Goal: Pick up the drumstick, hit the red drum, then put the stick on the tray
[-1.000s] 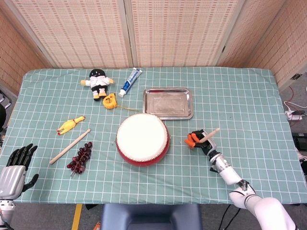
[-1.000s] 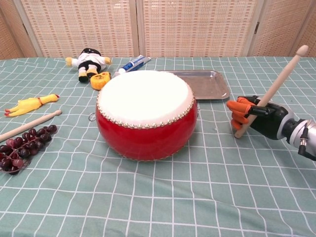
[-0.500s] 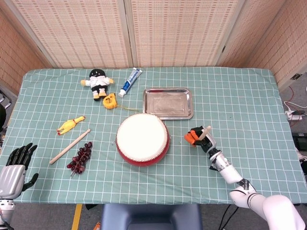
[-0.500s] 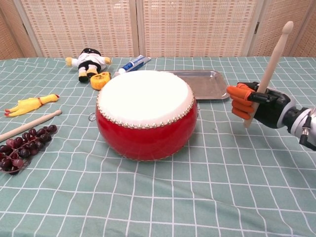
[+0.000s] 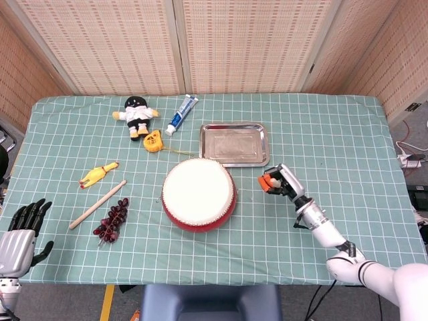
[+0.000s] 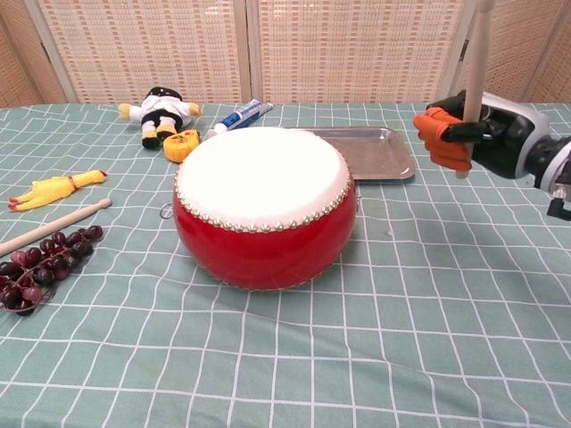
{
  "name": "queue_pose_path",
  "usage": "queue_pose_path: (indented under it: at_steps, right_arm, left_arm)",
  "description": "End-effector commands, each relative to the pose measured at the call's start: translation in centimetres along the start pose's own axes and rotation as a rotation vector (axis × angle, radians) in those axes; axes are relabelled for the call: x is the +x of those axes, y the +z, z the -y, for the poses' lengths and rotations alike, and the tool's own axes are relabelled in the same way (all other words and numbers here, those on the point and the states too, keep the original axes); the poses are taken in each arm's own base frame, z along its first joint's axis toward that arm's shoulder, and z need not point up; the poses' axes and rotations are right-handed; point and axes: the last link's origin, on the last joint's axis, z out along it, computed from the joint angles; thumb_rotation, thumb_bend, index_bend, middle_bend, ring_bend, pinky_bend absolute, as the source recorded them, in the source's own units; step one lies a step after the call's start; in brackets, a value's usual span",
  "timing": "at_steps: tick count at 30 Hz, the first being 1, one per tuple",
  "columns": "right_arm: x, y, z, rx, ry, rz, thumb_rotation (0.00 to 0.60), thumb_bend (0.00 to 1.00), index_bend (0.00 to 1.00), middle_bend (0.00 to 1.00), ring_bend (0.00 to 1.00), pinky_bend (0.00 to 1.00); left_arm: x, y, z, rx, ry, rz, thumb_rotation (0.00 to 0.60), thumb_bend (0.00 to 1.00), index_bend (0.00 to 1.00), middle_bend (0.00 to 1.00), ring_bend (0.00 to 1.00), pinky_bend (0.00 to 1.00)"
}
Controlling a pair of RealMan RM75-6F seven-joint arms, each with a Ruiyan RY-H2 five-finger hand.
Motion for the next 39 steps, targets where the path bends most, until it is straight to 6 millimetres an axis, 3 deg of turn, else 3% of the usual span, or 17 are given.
queue_pose_path:
  at_steps: [1,7,16,27,35,39]
  right_arm:
    - [0.7,2.1,6.2,0.059,-0.399,-0.007,0.6,0.56,1.0,0.92,1.0,0.96]
    - [-0.2,3.9,9.3,0.057,-0.721,0.004,0.6,0.56,1.0,0.92,1.0,0.96]
    - [-1.4,6.9,9.7,0.006,-1.22,0.025,0.6,0.56,1.0,0.92,1.0,0.96]
    - [-3.1,8.7,7.7,-0.07,-1.348,0.032,0.6,0.56,1.0,0.92,1.0,0.96]
    - [-3.0,9.1,6.8,-0.049,-1.538,0.021,0.6,0.56,1.0,0.92,1.0,0.96]
    - [-3.1,9.1,6.8,-0.054,-1.476,-0.005,0.6,0.56,1.0,0.92,1.0,0.96]
  left_arm:
    - [0.0,0.0,0.0,-0.001,0.0,0.001,0.6,0.28,0.0,0.0,0.03,0.02]
    - [0.1,0.0,-0.1,-0.005,0.0,-0.003,0.6,0.28,0.0,0.0,0.03,0.02]
    - [0.0,-0.2,0.1,-0.002,-0.002,0.001,0.6,0.28,0.0,0.0,0.03,0.02]
    - [-0.5,-0.1,0.4,0.003,-0.011,0.014,0.6,0.27,0.0,0.0,0.03,0.02]
    - [-0.8,-0.1,0.6,0.006,-0.016,0.021,0.6,0.27,0.0,0.0,0.03,0.02]
    - [-1.0,-0.1,0.6,0.006,-0.017,0.026,0.6,0.27,0.0,0.0,0.03,0.02]
